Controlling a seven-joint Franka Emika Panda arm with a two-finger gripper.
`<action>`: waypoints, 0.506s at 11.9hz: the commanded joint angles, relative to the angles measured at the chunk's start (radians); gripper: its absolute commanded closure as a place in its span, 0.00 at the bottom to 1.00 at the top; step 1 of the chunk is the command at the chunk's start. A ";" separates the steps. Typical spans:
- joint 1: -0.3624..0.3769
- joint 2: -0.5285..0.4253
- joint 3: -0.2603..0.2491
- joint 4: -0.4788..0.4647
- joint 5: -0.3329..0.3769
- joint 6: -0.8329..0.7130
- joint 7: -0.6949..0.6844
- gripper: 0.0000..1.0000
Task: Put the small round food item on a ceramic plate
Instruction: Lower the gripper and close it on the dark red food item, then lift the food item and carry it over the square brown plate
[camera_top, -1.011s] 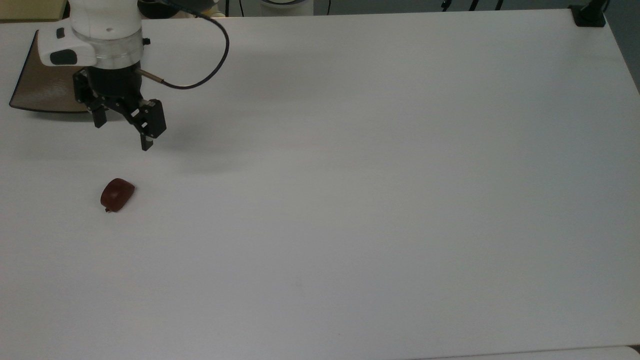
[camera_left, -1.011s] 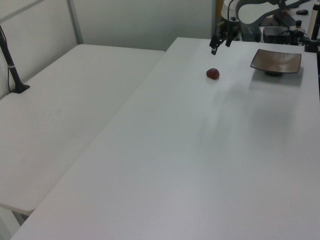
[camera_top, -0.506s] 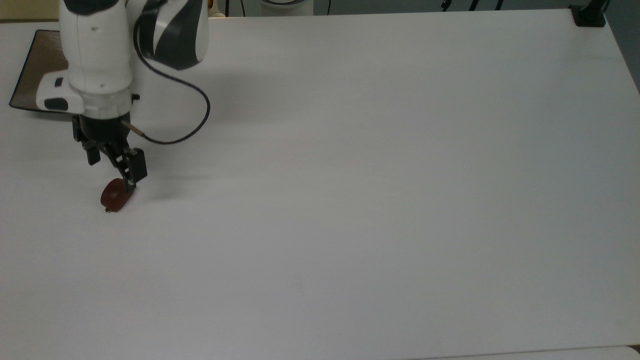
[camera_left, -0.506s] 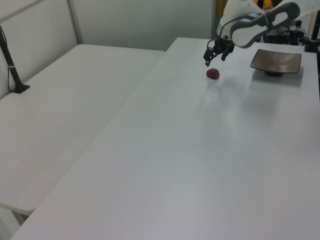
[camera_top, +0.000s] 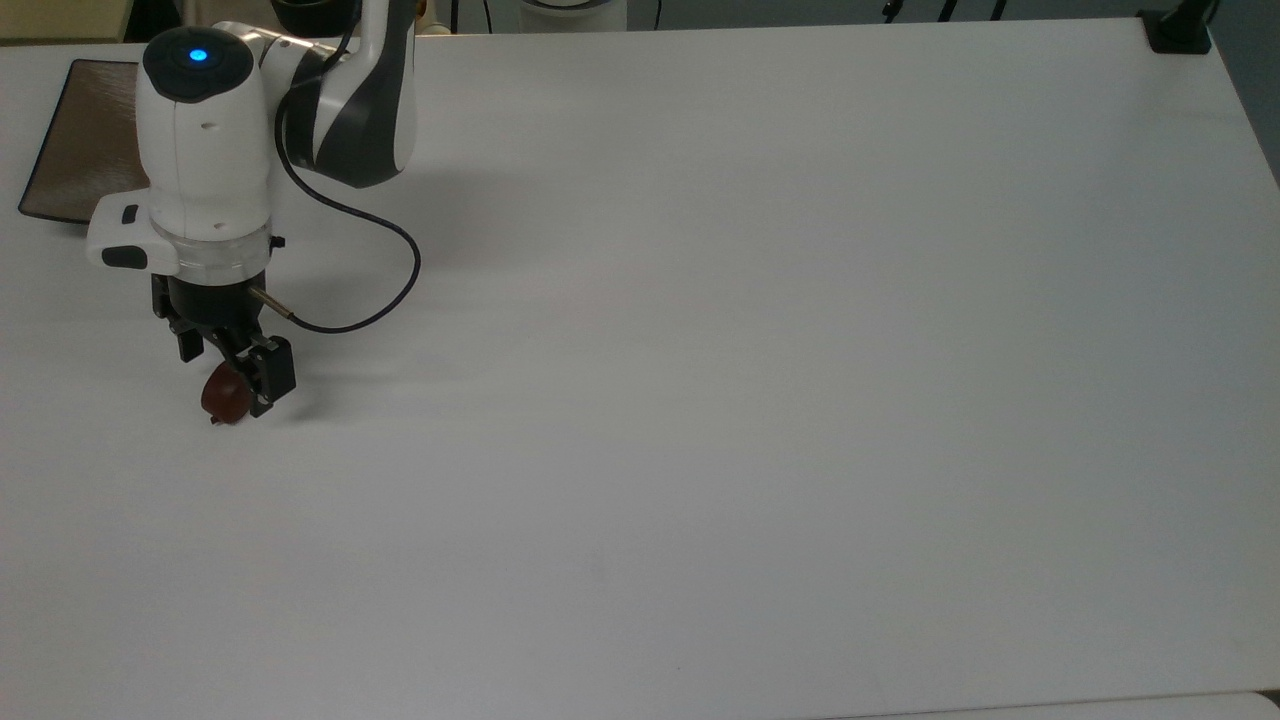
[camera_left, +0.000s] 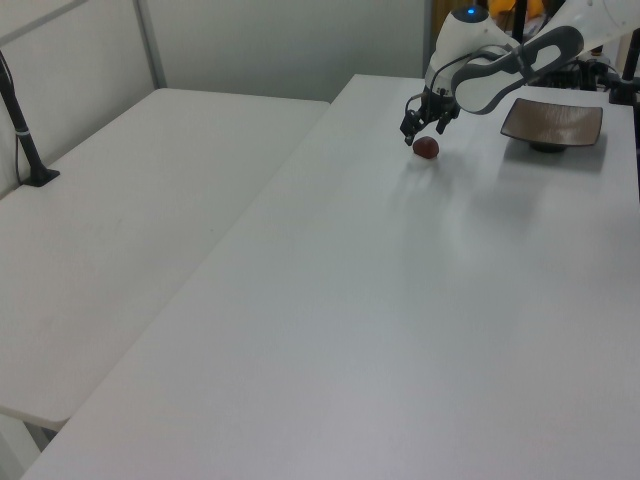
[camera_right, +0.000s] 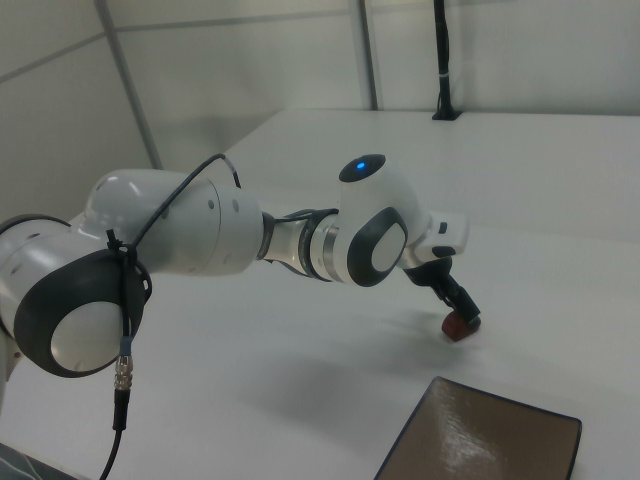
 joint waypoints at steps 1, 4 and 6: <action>-0.001 0.035 0.011 0.018 -0.049 -0.001 0.030 0.00; -0.001 0.038 0.013 0.017 -0.069 -0.002 0.030 0.67; -0.001 0.035 0.014 0.017 -0.070 -0.005 0.027 0.80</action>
